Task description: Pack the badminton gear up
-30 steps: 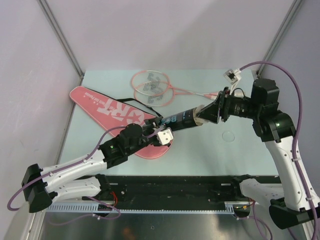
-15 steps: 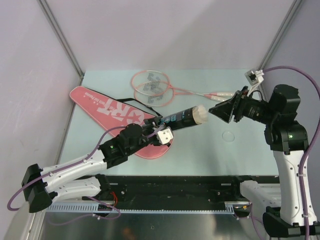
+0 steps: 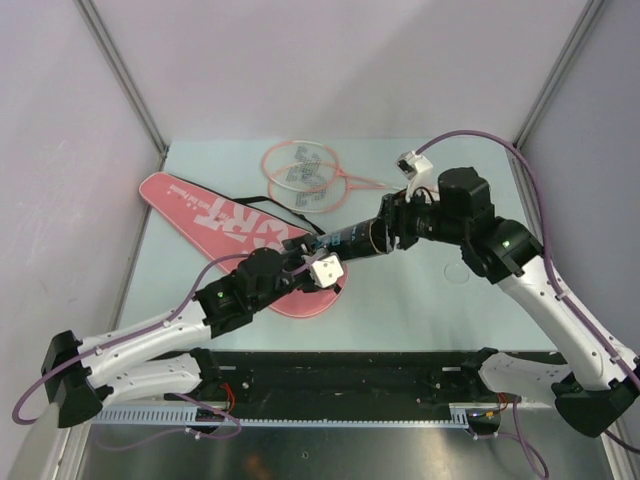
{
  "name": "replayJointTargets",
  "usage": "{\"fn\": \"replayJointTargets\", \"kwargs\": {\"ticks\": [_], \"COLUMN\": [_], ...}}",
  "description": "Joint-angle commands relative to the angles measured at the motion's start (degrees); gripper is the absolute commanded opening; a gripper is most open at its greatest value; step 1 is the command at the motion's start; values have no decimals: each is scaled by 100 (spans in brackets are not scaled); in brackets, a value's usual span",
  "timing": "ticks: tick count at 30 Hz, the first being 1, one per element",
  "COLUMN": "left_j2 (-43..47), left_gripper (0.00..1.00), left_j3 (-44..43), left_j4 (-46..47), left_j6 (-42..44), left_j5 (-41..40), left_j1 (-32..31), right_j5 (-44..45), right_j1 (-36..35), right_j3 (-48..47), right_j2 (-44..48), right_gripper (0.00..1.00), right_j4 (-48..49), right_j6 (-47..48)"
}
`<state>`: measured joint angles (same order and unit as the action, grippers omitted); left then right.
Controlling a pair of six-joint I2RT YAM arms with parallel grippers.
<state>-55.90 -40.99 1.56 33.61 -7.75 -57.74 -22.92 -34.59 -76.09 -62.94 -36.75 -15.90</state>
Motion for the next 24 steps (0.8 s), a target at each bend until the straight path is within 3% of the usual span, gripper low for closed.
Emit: {"fn": "replayJointTargets", "kwargs": {"ticks": [1, 10, 13, 18, 22, 24], "left_j2": [325, 484, 326, -174, -360, -378], "left_gripper": [7, 6, 6, 5, 6, 6], "left_j3": [-155, -75, -145, -356, -523, -550], "left_j4": [828, 986, 986, 986, 863, 837], "left_j6": [-214, -275, -293, -389, -653, -706], "left_j5": [151, 177, -208, -1534, -1528, -1545], "left_j1": [-54, -54, -54, 43, 262, 289], "right_j5": [1061, 428, 236, 24, 147, 742], "right_j1": [-364, 13, 224, 962, 1384, 1455], "right_j3": [51, 42, 51, 51, 51, 86], "right_j2": [-227, -545, -27, 1027, 1371, 1459], "right_gripper": [63, 73, 80, 88, 90, 90], "right_j4": [572, 415, 423, 406, 152, 63], "right_j6": [-185, -432, -431, -458, -326, -431]}}
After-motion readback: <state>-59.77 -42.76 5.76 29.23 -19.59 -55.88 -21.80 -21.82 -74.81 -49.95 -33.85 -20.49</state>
